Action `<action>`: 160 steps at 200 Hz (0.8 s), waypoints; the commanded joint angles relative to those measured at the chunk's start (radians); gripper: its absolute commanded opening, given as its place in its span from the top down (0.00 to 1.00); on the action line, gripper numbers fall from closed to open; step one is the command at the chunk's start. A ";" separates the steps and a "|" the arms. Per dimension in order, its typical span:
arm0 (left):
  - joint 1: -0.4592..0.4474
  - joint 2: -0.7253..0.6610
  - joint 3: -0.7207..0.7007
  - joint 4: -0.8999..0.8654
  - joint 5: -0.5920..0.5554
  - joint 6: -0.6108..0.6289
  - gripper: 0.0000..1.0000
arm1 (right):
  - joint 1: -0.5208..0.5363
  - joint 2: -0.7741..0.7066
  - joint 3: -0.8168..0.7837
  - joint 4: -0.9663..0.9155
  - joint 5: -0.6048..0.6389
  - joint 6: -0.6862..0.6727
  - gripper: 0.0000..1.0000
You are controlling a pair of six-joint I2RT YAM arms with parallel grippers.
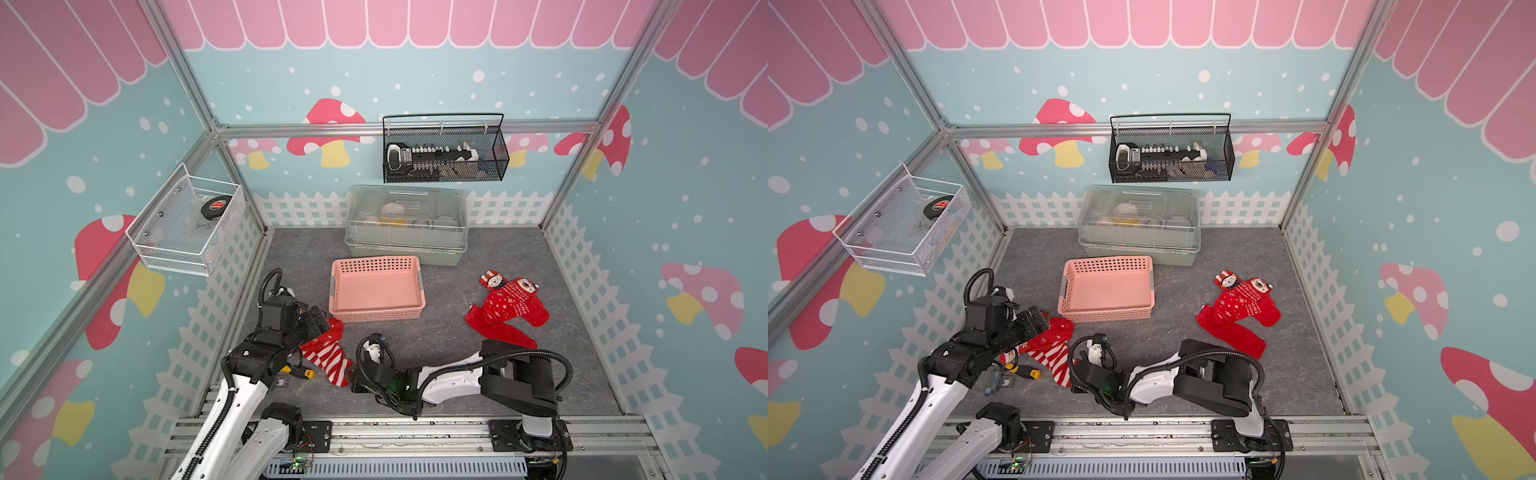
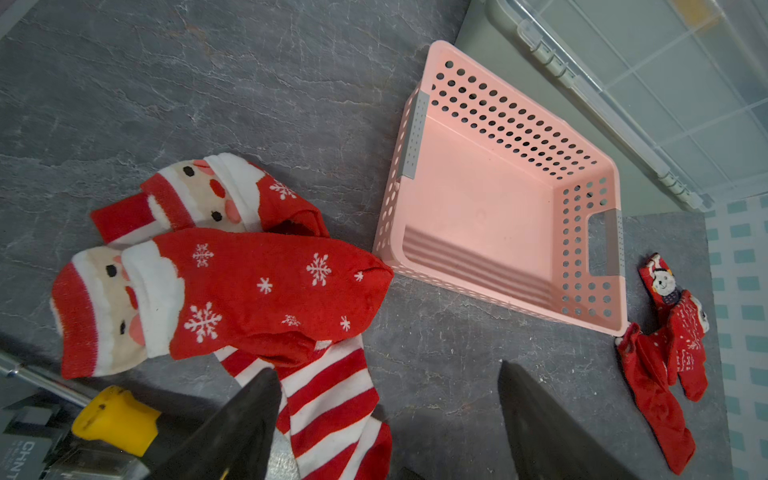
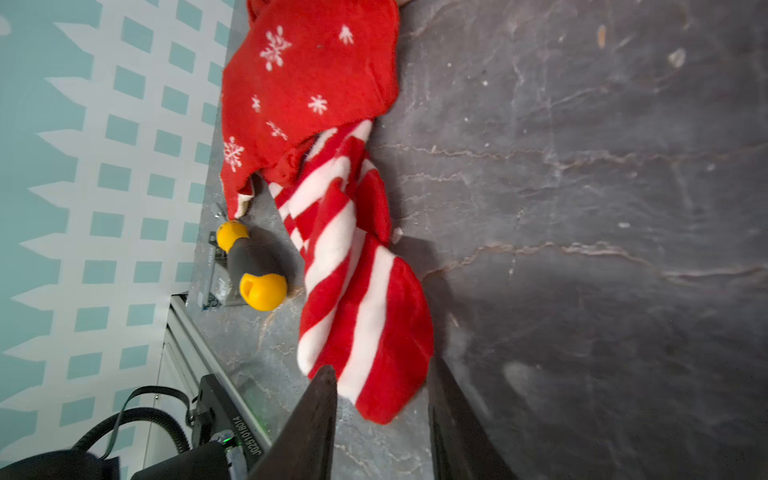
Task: Place the socks together as a pair
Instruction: Pick up the sock at the center of the board.
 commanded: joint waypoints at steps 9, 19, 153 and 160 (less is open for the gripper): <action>0.005 0.015 0.018 -0.012 0.018 -0.013 0.20 | 0.006 0.026 0.049 -0.062 0.027 0.063 0.64; 0.005 0.022 0.019 -0.012 0.021 -0.012 0.20 | 0.006 0.027 0.055 -0.081 0.032 0.063 0.64; 0.005 0.016 0.020 -0.013 0.033 -0.009 0.23 | 0.006 0.094 0.096 -0.108 0.031 0.113 0.82; 0.004 0.015 0.020 -0.012 0.033 -0.010 0.23 | 0.006 0.090 0.097 -0.108 0.038 0.113 0.84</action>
